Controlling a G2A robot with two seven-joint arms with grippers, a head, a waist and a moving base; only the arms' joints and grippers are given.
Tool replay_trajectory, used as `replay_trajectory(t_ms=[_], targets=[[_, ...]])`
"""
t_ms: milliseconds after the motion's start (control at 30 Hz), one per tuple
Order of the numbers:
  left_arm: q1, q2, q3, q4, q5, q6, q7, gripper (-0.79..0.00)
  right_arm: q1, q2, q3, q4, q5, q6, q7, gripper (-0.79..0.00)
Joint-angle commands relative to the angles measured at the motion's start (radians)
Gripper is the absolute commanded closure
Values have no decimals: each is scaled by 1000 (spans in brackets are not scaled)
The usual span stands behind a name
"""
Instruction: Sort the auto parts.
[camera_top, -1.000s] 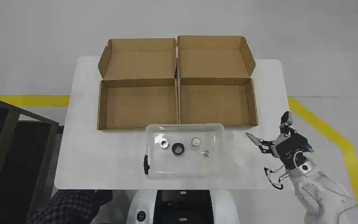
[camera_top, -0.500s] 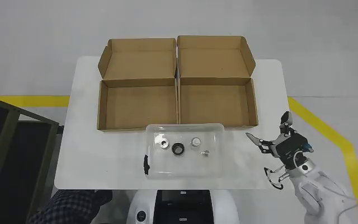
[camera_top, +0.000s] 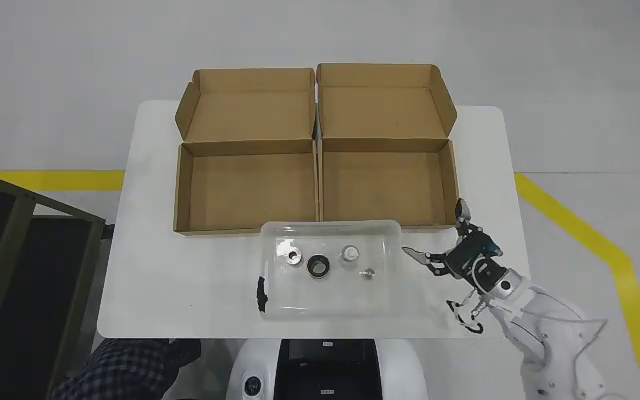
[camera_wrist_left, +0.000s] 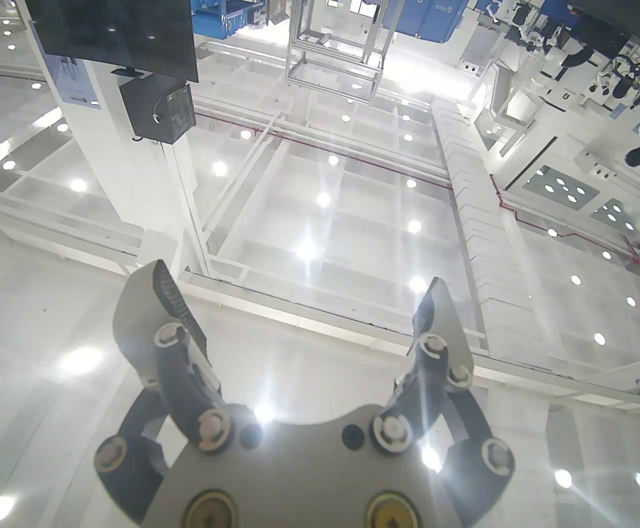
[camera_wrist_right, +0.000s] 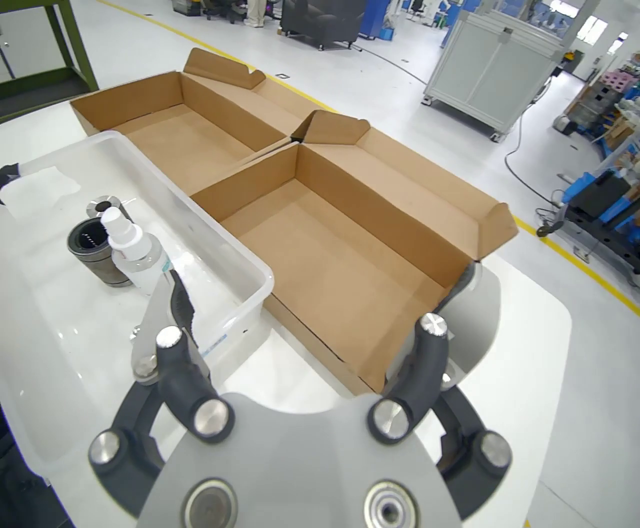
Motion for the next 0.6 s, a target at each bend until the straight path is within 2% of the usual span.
replay_trajectory(t_ms=[0, 367, 567], targets=[[0, 0, 0, 0, 0, 0, 0, -785, 16, 1, -24, 6, 5, -11, 17, -785], [0, 0, 0, 0, 0, 0, 0, -785, 89, 12, -148, -5, 19, -114, 140, -785], [0, 0, 0, 0, 0, 0, 0, -785, 136, 17, -220, 24, 97, -217, 167, -785]])
